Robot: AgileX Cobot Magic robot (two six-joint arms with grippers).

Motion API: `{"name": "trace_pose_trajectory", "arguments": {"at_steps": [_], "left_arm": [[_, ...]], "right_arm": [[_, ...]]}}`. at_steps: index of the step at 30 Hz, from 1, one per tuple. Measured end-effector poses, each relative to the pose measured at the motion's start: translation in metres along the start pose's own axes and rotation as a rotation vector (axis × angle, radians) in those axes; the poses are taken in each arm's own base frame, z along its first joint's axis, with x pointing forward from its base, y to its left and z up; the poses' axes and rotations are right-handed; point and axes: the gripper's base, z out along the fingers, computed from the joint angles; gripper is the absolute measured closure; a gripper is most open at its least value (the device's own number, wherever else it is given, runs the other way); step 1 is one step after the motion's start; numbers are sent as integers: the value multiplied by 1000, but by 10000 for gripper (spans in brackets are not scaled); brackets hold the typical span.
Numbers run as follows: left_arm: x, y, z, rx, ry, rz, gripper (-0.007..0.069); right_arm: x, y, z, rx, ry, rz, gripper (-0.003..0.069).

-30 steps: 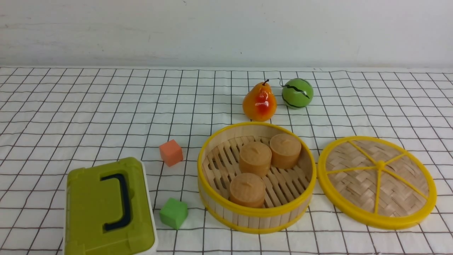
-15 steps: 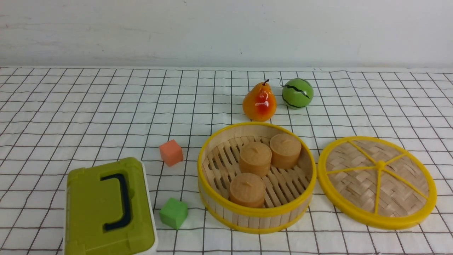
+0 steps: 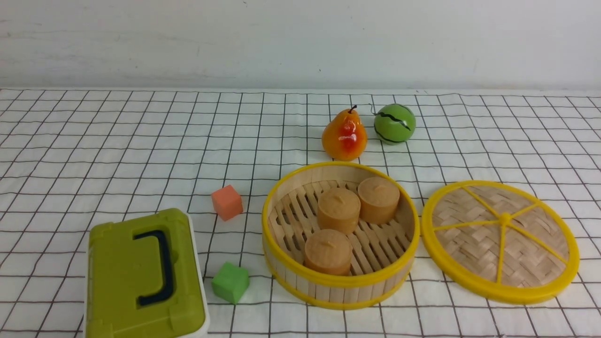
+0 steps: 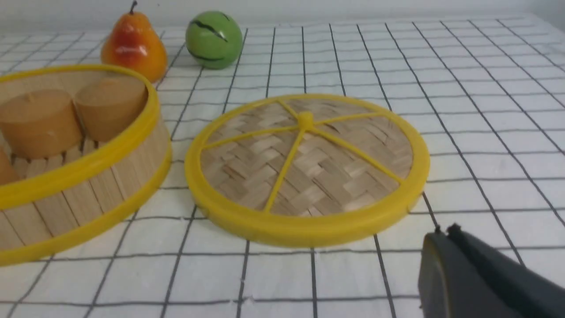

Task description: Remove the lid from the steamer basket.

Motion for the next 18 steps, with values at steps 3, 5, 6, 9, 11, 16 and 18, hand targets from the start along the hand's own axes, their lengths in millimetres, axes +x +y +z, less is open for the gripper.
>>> {"name": "trace_pose_trajectory", "arguments": {"at_steps": [3,5,6,9,11,16,18], "left_arm": [[0,0,0,0,0,0,386],[0,0,0,0,0,0,386],[0,0,0,0,0,0,386],[0,0,0,0,0,0,386],[0,0,0,0,0,0,386],[0,0,0,0,0,0,386],[0,0,0,0,0,0,386]], "right_arm": [[3,-1,0,25,29,6,681],[4,-2,-1,43,50,11,681],[4,-3,-1,44,54,11,682],[4,-2,-1,43,61,18,682],[4,-2,-1,39,64,18,683],[4,0,-1,4,67,16,682],[4,0,-1,-2,68,15,682]]}}
